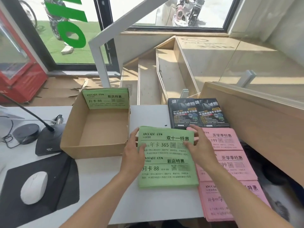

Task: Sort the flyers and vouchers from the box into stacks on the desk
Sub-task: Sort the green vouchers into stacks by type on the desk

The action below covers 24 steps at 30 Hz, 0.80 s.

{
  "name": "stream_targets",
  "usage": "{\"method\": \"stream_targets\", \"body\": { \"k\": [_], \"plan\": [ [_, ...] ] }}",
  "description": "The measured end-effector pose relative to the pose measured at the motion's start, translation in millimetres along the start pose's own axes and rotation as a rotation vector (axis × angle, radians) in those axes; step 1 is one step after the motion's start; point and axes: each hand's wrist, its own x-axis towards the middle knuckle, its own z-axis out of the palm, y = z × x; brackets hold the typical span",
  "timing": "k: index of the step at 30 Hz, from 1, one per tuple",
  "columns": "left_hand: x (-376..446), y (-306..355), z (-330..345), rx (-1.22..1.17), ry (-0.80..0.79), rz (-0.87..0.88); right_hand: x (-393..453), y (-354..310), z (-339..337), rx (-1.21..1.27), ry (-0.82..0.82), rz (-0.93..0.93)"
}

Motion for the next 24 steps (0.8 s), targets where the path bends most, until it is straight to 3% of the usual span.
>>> {"method": "stream_targets", "body": {
  "k": [6, 10, 14, 19, 24],
  "plan": [
    [30.0, -1.5, 14.7, 0.136, -0.077, -0.189, 28.0, -1.4, 25.2, -0.204, -0.003, -0.021],
    [29.8, -4.1, 15.3, 0.135, -0.078, -0.200, 27.2, 6.3, 27.8, -0.205, 0.035, -0.021],
    [26.6, -6.0, 20.8, 0.175, -0.108, -0.192, 21.5, 9.0, 30.4, -0.384, 0.037, -0.084],
    [30.1, -3.3, 27.4, 0.095, -0.132, -0.306, 21.1, 13.3, 35.9, -0.608, -0.054, -0.054],
    [32.7, -6.8, 27.4, 0.032, -0.148, -0.348, 13.5, 22.1, 40.4, -0.618, -0.072, -0.207]
  ]
}}
